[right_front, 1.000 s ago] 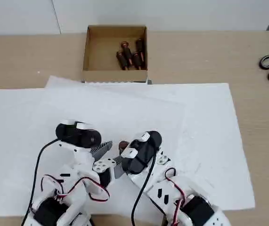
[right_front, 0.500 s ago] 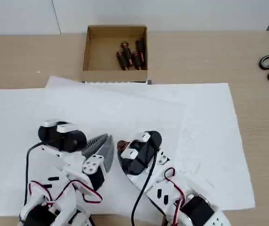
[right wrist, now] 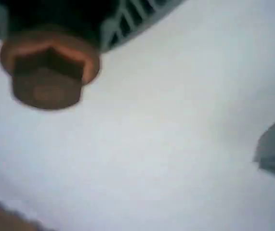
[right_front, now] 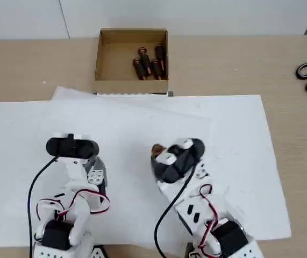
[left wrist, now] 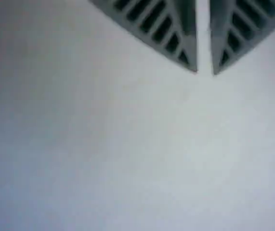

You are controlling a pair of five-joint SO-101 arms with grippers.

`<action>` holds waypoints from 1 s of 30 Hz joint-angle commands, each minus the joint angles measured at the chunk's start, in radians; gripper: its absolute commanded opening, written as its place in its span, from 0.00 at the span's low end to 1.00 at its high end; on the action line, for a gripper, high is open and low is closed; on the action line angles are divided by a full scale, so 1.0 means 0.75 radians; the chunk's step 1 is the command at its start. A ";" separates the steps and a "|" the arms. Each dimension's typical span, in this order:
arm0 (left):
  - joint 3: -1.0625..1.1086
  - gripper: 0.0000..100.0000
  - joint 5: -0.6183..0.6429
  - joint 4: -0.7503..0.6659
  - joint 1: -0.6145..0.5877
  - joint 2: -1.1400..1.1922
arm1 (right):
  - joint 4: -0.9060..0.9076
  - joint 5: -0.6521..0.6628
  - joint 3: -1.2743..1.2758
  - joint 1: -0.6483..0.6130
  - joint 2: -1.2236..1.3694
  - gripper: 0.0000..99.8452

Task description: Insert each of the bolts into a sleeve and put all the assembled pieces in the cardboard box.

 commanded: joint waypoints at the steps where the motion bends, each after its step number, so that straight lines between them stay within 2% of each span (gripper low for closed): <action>1: 0.064 0.01 -0.084 -0.098 -0.096 -0.008 | -0.140 0.018 -0.061 0.095 0.036 0.00; 5: 0.085 0.01 -0.178 -0.168 -0.127 -0.008 | -0.332 0.082 -0.108 0.167 0.279 0.00; 9: 0.114 0.01 -0.209 -0.176 -0.121 -0.008 | -0.543 0.084 -0.311 0.230 0.717 0.00; 14: 0.114 0.01 -0.209 -0.178 -0.123 -0.008 | -0.668 0.084 -0.767 0.328 1.409 0.00; 19: 0.114 0.01 -0.158 -0.178 -0.135 -0.008 | -0.670 0.094 -1.356 0.392 2.018 0.00; 25: 0.118 0.01 -0.096 -0.196 -0.200 -0.008 | -0.670 0.356 -1.923 0.396 2.589 0.00; 30: 0.120 0.01 -0.086 -0.196 -0.211 -0.008 | -0.670 0.503 -2.275 0.394 2.939 0.00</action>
